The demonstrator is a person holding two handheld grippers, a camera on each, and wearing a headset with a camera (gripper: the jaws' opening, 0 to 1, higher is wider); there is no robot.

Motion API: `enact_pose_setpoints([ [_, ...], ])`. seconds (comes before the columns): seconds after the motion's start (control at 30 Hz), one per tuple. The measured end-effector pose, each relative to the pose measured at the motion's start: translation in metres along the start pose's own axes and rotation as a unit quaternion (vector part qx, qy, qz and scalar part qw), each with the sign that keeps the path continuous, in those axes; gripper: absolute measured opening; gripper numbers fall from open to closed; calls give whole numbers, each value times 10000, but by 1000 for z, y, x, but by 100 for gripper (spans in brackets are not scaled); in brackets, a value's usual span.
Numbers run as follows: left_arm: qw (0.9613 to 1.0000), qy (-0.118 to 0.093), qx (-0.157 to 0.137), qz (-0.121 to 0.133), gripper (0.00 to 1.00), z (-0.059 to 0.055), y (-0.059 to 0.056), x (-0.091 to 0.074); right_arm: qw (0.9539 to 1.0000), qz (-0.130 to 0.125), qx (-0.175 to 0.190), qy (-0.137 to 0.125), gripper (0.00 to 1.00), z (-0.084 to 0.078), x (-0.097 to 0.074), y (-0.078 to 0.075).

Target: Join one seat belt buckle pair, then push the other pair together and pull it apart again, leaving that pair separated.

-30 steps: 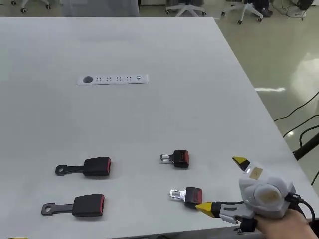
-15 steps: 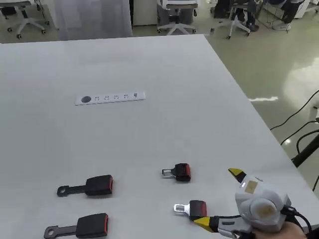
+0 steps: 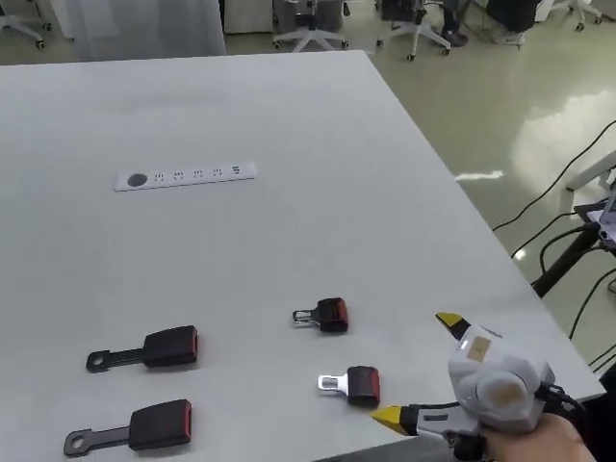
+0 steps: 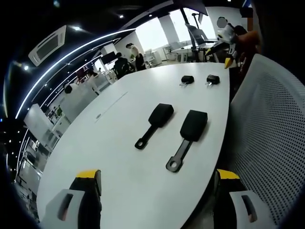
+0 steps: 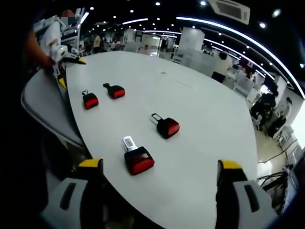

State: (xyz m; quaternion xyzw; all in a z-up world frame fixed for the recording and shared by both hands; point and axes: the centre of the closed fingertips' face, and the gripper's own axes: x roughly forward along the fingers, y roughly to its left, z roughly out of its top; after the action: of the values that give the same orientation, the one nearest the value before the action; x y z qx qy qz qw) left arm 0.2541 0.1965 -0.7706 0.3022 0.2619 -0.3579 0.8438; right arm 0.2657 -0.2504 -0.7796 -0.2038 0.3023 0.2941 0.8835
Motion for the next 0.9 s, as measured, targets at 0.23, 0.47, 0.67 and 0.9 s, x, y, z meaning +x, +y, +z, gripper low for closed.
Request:
enact_pose_setpoints([
  [0.23,10000,59,3,-2,100,-3,0,1,10000,-25,86,1,100,-4,-2,2],
  [0.47,10000,96,8,-20,100,-5,0,1,10000,30,94,-5,100,-3,4,8],
  [0.67,9999,112,-14,1,99,-6,1,1,10000,79,51,-32,100,3,8,10],
  [0.9,9999,98,-32,15,99,-5,3,1,9999,122,10,-44,100,7,14,11],
])
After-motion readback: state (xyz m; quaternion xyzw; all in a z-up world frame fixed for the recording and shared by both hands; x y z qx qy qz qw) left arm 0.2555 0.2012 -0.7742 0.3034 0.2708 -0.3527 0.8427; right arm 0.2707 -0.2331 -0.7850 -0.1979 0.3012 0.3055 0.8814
